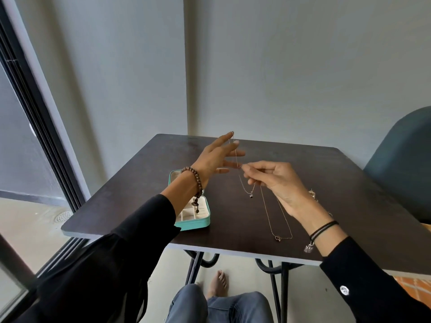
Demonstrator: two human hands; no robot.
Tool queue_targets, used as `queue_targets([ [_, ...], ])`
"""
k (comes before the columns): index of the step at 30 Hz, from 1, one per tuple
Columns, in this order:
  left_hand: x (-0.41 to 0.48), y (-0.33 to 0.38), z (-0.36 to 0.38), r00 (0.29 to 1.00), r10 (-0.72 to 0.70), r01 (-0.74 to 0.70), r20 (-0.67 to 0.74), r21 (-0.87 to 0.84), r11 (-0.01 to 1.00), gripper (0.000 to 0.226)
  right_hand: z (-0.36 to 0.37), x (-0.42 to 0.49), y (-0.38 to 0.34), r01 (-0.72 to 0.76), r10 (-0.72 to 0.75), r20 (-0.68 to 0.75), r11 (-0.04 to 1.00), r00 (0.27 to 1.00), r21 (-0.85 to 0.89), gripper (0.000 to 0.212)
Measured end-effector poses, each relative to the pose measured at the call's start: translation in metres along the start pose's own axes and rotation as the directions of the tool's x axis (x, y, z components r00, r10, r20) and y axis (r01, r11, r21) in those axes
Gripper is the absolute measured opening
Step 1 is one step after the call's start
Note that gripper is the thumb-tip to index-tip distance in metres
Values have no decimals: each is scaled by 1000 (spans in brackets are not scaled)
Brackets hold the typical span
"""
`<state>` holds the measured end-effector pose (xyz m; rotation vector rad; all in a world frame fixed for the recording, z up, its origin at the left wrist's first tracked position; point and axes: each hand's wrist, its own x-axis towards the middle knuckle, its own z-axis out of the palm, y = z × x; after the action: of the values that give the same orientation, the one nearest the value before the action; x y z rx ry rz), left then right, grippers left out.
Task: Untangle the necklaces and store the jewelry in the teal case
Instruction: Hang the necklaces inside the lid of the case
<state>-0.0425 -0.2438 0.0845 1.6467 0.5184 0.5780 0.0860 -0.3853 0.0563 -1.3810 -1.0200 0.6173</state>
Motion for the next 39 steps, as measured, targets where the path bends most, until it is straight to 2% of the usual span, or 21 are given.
queue_targets([
  [5, -9, 1, 7, 1000, -14, 11, 15, 177, 984, 49, 2, 8, -10, 11, -9, -36, 999, 999, 52, 18],
  [11, -14, 2, 10, 997, -40, 27, 62, 194, 981, 71, 5, 7, 0, -4, 13, -137, 998, 990, 67, 15],
  [14, -13, 2, 8, 993, -57, 36, 101, 198, 979, 78, 7, 6, 5, -25, 34, -128, 997, 991, 77, 14],
  [22, -10, -4, 7, 993, -63, 54, 96, 91, 994, 68, 9, 4, 6, -134, 157, -43, 932, 987, 338, 25],
  [24, -10, -7, 6, 993, -65, 59, 98, 64, 996, 65, 8, 3, 5, -141, 167, -30, 903, 986, 406, 21],
  [26, -10, -10, 6, 993, -72, 69, 90, 42, 997, 62, 8, 2, 3, -131, 166, -28, 857, 986, 498, 12],
  [30, -12, -15, 9, 993, -88, 88, 80, 11, 996, 58, 8, 0, -1, -90, 162, -46, 737, 986, 670, 17],
  [32, -13, -15, 11, 993, -92, 93, 80, -10, 996, 57, 7, -1, 0, -103, 162, -46, 795, 986, 598, 17],
  [35, -12, -14, 10, 995, -79, 82, 57, -50, 995, 55, 6, -4, 7, -149, 164, -14, 925, 986, 349, 21],
  [39, -12, -11, 7, 997, -66, 68, 41, -62, 996, 55, 8, -6, 12, -166, 160, 55, 980, 986, 108, 35],
])
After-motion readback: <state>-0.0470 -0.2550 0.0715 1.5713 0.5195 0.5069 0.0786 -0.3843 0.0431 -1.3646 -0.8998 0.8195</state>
